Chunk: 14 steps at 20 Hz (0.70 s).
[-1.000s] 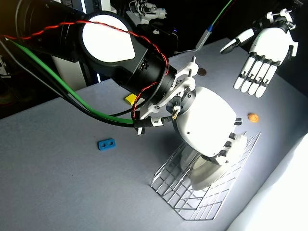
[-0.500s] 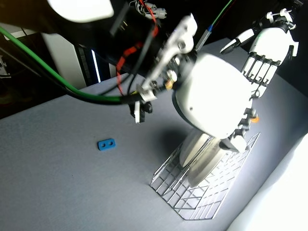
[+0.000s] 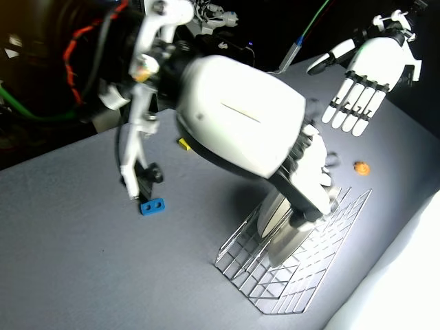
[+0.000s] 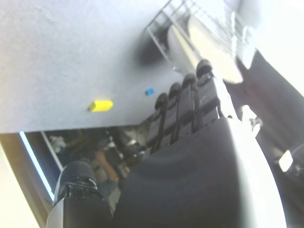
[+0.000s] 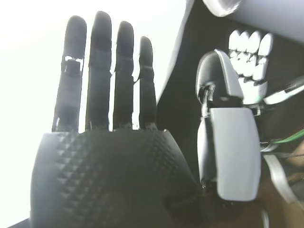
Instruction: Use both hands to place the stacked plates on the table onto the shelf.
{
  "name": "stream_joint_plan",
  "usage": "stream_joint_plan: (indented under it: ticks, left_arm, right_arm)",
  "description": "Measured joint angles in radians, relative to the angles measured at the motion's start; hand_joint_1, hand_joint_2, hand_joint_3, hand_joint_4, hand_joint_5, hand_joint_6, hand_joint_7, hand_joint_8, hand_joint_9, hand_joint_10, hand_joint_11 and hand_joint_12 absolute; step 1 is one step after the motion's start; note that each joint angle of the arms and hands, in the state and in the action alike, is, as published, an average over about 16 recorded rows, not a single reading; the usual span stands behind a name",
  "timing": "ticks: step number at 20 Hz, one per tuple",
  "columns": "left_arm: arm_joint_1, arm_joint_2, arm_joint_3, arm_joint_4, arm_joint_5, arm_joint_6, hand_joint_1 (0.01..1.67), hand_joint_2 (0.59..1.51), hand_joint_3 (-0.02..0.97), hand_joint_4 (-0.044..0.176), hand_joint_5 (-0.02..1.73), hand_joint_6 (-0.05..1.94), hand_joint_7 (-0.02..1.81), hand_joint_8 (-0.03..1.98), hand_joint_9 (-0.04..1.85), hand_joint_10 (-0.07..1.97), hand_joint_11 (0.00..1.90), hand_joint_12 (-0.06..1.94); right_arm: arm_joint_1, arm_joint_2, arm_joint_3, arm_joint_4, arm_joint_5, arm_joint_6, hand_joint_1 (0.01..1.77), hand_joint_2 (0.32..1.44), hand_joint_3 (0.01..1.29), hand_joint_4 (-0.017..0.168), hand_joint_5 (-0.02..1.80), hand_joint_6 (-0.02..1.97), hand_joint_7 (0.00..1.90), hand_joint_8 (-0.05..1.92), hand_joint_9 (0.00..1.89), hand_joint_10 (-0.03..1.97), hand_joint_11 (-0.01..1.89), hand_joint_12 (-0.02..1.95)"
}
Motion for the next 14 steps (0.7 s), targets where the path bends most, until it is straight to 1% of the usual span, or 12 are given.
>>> stream_joint_plan:
  ticks: [2,3,5,8,9,10,12,14]
  left_arm:
    - [-0.011,0.012,-0.033,0.016,0.002,0.008,0.04,1.088,0.021,0.003,0.15,0.02,0.2,0.03,0.17,-0.01,0.12,0.15]
    - [-0.017,0.018,-0.05,0.025,0.004,0.012,0.05,1.102,0.021,0.004,0.21,0.06,0.27,0.05,0.22,0.05,0.15,0.24]
    - [-0.031,0.029,-0.083,0.046,0.007,0.017,0.08,1.129,0.02,0.004,0.34,0.21,0.42,0.19,0.37,0.26,0.28,0.48]
    - [-0.054,0.045,-0.128,0.077,0.016,0.021,0.11,1.16,0.02,0.004,0.57,0.4,0.68,0.52,0.65,0.62,0.54,0.83]
    - [-0.062,0.049,-0.142,0.087,0.018,0.022,0.14,1.172,0.02,0.004,0.65,0.45,0.76,0.6,0.74,0.73,0.63,0.95]
    - [-0.069,0.054,-0.155,0.096,0.021,0.023,0.18,1.183,0.019,0.004,0.72,0.51,0.85,0.68,0.82,0.83,0.71,1.06]
    - [-0.08,0.062,-0.179,0.11,0.027,0.024,0.3,1.201,0.017,0.003,0.82,0.66,1.01,0.86,0.99,1.05,0.87,1.29]
    - [-0.087,0.068,-0.196,0.119,0.029,0.025,0.36,1.214,0.016,0.002,0.92,0.77,1.13,1.01,1.12,1.23,0.99,1.48]
  right_arm:
    - [-0.024,0.049,-0.04,-0.139,-0.018,0.107,0.47,1.15,0.01,0.004,0.69,0.04,0.8,0.03,0.81,0.04,0.37,1.18]
    - [-0.035,0.073,-0.06,-0.193,-0.027,0.147,0.44,1.16,0.01,0.003,0.7,0.08,0.81,0.07,0.81,0.08,0.38,1.23]
    - [-0.055,0.115,-0.098,-0.26,-0.043,0.196,0.38,1.16,0.01,0.003,0.73,0.27,0.84,0.27,0.85,0.28,0.45,1.35]
    - [-0.073,0.165,-0.142,-0.281,-0.06,0.213,0.3,1.16,0.01,0.004,0.82,0.61,0.95,0.61,0.95,0.63,0.64,1.51]
    - [-0.077,0.179,-0.153,-0.281,-0.066,0.214,0.29,1.16,0.01,0.008,0.88,0.73,1.0,0.73,1.01,0.75,0.73,1.56]
    - [-0.082,0.19,-0.162,-0.281,-0.072,0.214,0.29,1.17,0.01,0.016,0.93,0.85,1.06,0.85,1.07,0.87,0.82,1.6]
    - [-0.091,0.208,-0.178,-0.281,-0.08,0.211,0.31,1.2,0.01,0.036,1.05,1.09,1.18,1.09,1.2,1.11,1.02,1.69]
    - [-0.096,0.217,-0.189,-0.281,-0.083,0.209,0.3,1.21,0.01,0.045,1.12,1.26,1.25,1.26,1.28,1.29,1.14,1.77]
